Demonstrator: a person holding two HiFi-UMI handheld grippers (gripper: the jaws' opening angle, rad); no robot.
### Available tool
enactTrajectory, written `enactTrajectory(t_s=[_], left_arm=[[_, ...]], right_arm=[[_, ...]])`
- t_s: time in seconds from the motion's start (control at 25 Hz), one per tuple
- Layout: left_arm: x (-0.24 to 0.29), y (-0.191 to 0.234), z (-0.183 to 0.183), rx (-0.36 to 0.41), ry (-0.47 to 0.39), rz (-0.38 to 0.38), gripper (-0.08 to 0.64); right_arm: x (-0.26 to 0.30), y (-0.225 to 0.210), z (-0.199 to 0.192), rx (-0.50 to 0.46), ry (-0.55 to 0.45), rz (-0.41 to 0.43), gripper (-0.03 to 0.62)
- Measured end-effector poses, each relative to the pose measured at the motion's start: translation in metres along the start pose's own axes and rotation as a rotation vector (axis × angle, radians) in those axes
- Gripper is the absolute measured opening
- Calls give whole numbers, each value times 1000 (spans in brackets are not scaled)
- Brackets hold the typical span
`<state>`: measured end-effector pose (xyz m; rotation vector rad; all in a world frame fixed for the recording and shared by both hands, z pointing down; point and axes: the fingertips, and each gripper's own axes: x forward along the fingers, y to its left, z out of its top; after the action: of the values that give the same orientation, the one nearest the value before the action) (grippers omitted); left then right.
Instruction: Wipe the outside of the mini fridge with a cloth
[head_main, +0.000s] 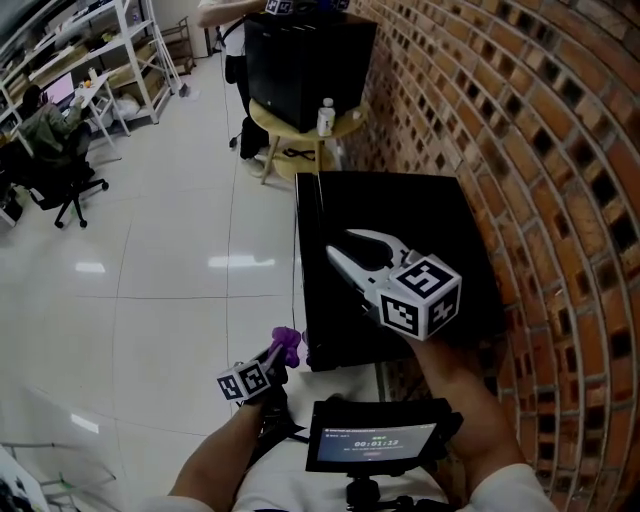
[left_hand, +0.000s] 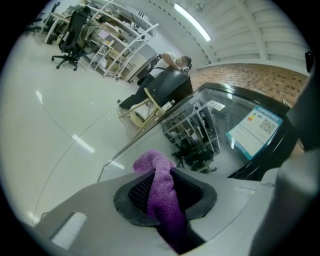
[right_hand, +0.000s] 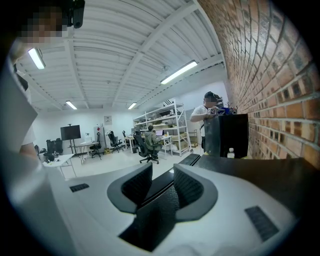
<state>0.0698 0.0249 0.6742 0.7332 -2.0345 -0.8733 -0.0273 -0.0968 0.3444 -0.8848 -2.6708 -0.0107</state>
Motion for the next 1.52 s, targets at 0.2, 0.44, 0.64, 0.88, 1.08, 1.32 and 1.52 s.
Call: enactTrajectory(t_s=[0.2,0.44,0.64,0.88,1.08,1.32,1.52], left_arm=[[-27,-28,33,-13,-89,-86,71],[-66,-84,93,6,-219,-225,71],[-90,-129,134,53,-280,-317,71],[-98,-190,164,118,-272,-422,71],[-95,-230,178,188,-234,-479,72],[-82,-267,184,328,-165,-486,75],[-69,-295,190,498,-132,-472,76]], right_arm=[[0,-1,-1,1,-1,0,127],[0,-1,-1,1,0,0,127],[0,-2,-1,2,-1,-3,127],[-2,-1,-3,3,3,-1,127],[-13,-3,-5,-4,4,-17,127],[-41,-19,-1,-18,-29,-92,126],[-60,-31,-1,-9,-35,-142,126]])
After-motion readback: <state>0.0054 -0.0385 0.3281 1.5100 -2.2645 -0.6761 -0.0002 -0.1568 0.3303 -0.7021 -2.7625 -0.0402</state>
